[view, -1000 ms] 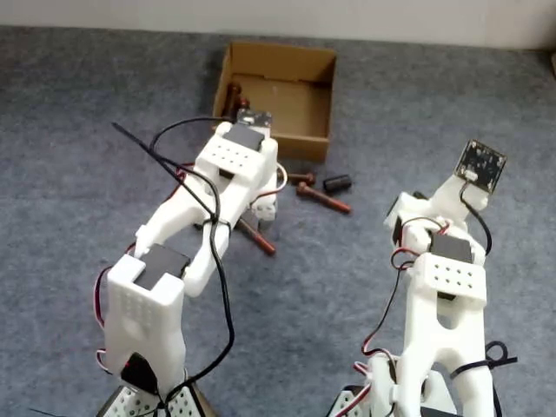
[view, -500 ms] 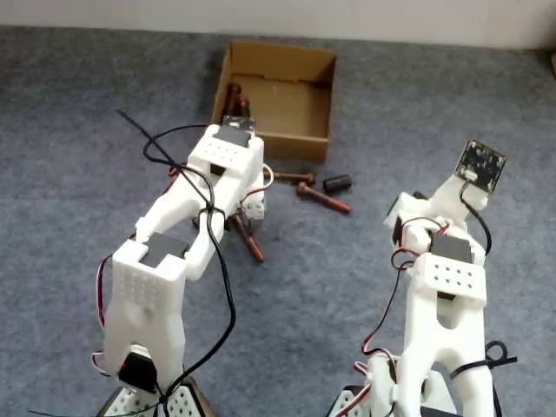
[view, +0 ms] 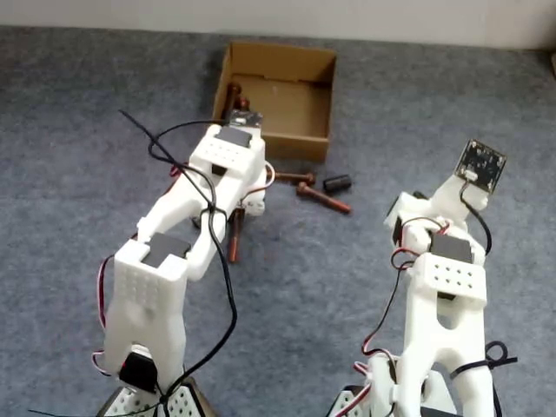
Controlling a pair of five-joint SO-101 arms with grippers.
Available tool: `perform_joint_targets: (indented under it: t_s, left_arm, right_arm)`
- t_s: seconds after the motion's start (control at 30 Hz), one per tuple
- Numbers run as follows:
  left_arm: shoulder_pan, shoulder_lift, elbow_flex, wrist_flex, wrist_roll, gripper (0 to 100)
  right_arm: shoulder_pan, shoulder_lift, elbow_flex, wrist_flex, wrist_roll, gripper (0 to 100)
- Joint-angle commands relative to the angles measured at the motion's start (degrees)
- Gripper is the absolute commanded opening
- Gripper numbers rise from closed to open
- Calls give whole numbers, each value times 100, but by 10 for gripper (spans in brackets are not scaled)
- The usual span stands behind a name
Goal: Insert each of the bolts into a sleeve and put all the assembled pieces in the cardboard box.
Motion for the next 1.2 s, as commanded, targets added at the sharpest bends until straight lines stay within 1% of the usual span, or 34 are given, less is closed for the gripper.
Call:
perform_joint_targets:
  t_s: [0.0,0.07,0.13,0.2,0.27,0.37,0.53,0.63,0.7,0.77,0.87,0.93,1.03,1.17]
  left_arm:
    - [207,-66,-145,-62,-149,49]
    - [215,-92,-180,-44,-149,46]
    - [242,-224,-189,9,-167,14]
    - [303,-532,-136,141,-413,6]
    - [382,-927,-127,369,-589,5]
    - [426,-1569,-101,615,-642,5]
    - [382,-2853,593,571,-651,5]
    - [409,-3741,1376,141,-651,5]
    - [426,-4409,2026,-308,-835,5]
    - [391,-5077,2747,-862,-1081,5]
    - [233,-5938,3697,-1635,-1116,5]
    - [110,-6378,4145,-1978,-1116,5]
    - [-13,-6897,4514,-2207,-1099,5]
    - [13,-7521,4752,-2215,-1090,5]
  right_arm:
    - [40,-189,-31,-101,-26,5]
    - [40,-189,-31,-101,-26,5]
    - [40,-189,-31,-101,-26,5]
    - [40,-189,-31,-101,-26,5]
    - [31,-242,-31,-92,-26,5]
    - [-154,-251,-31,-75,-26,5]
    - [-532,-251,-31,-57,-26,5]
    - [-752,-295,-31,-31,-26,5]
    - [-884,-532,-31,198,-26,5]
    - [-1033,-989,-31,470,-26,5]
    - [-1411,-1736,-13,910,-26,5]
    - [-1710,-2132,-4,1182,-26,5]
    - [-2132,-2484,242,1253,-26,5]
    - [-2870,-2791,549,1244,-26,5]
